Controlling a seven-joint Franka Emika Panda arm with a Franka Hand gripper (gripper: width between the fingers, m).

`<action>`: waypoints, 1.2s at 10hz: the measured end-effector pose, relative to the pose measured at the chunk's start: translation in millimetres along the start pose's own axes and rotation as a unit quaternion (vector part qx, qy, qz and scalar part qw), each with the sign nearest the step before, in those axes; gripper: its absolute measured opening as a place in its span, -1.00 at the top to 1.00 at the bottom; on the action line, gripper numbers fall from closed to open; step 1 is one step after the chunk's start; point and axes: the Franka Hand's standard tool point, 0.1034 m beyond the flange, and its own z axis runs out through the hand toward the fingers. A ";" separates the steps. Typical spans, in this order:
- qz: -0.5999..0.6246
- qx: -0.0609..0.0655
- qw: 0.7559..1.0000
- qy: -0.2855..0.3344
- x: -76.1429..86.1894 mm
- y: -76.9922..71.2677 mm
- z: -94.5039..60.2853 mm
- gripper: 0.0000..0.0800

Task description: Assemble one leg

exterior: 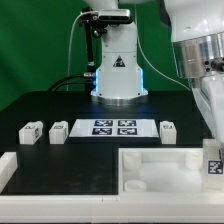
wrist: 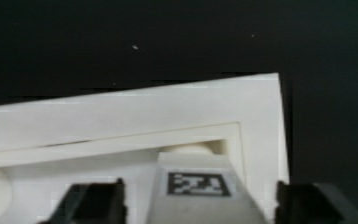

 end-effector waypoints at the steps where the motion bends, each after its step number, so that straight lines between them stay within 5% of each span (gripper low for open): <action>1: -0.070 -0.005 0.998 0.002 2.5 2.4 4.0 -0.35; 2: -0.162 -0.013 0.987 0.010 -0.2 4.9 4.9 -0.35; 3: -0.226 -0.018 0.974 0.014 -4.3 7.0 6.2 -0.57; 6: -0.376 -0.021 0.926 0.013 0.4 6.4 6.4 -0.62; 8: -0.540 -0.036 0.840 0.029 15.4 -6.3 0.2 -0.62; 9: -0.574 -0.033 0.817 0.032 18.4 -12.9 -1.3 -0.62; 10: -0.566 -0.033 0.823 0.030 16.4 -10.0 0.8 -0.62; 11: -0.550 -0.033 0.834 0.031 15.7 -9.8 1.0 -0.28; 12: -0.552 -0.033 0.833 0.031 16.0 -9.7 1.2 -0.28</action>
Offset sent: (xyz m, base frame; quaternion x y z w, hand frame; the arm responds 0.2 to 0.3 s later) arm 0.0000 0.0000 0.0000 0.0000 0.0000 -0.2667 0.9638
